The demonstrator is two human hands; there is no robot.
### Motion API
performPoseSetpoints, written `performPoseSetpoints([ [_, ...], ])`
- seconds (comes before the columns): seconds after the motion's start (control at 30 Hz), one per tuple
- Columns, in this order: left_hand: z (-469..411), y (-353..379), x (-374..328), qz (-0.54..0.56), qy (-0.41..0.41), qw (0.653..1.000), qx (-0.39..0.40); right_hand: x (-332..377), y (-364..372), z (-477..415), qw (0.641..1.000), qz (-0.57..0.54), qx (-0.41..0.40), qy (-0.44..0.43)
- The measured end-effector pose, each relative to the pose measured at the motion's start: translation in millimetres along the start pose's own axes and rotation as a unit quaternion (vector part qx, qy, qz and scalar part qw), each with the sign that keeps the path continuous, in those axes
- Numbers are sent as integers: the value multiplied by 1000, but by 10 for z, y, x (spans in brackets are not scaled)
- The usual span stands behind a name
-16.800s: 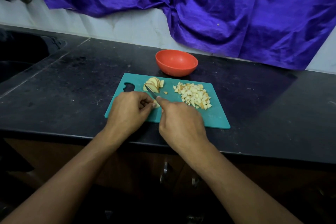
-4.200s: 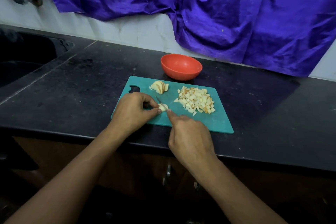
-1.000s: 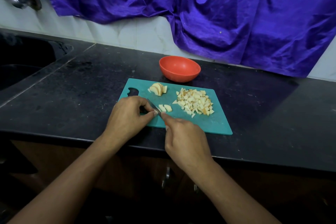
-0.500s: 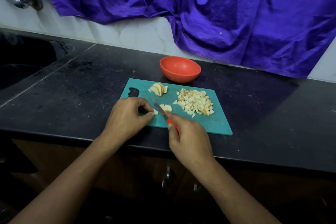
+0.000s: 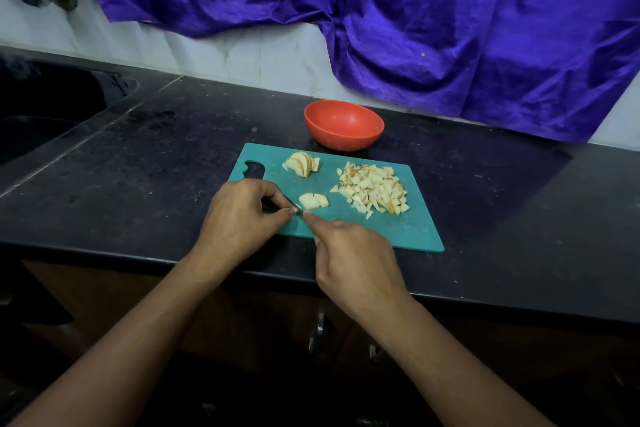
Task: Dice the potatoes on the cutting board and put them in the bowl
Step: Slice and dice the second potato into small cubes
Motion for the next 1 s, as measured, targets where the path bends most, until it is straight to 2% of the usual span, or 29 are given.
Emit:
performPoseSetpoints([
  [0.1,15,-13,-20,8,9,1000,-5,-99,-40,8,997,-79,-6,22],
  [0.17,18,-7,-32,5,12,1000,-3,-258,-40,37,975,-217,-29,46],
  [0.27,-1,10,-25,12,18,1000,10,-551,40,63,872,-478,-62,87],
  [0.33,-33,0,-26,23,31,999,29,-641,53,87,819,-561,-76,90],
  [0.43,-115,-38,-47,36,53,995,74,-642,42,100,785,-609,-78,75],
  [0.53,-227,-78,-56,38,79,991,97,-636,48,103,770,-629,-81,65],
  [0.67,-393,74,-176,39,134,964,227,-659,46,114,753,-649,-95,52],
  [0.8,-511,214,-273,0,152,927,342,-660,39,129,751,-652,-97,42],
  [0.9,-581,279,-306,-16,162,913,374,-663,40,116,754,-648,-98,36],
  [1.0,-623,335,-329,-46,176,910,372,-670,48,101,756,-647,-97,35],
])
Point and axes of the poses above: each hand's wrist, its own z-axis away from the middle knuckle, its own y-axis out of the palm, x = y × z, the point moved 8 cm from there along -z, towards the middle knuckle, and after that the axes turned 14 degrees about x, right-handed, at the moved point
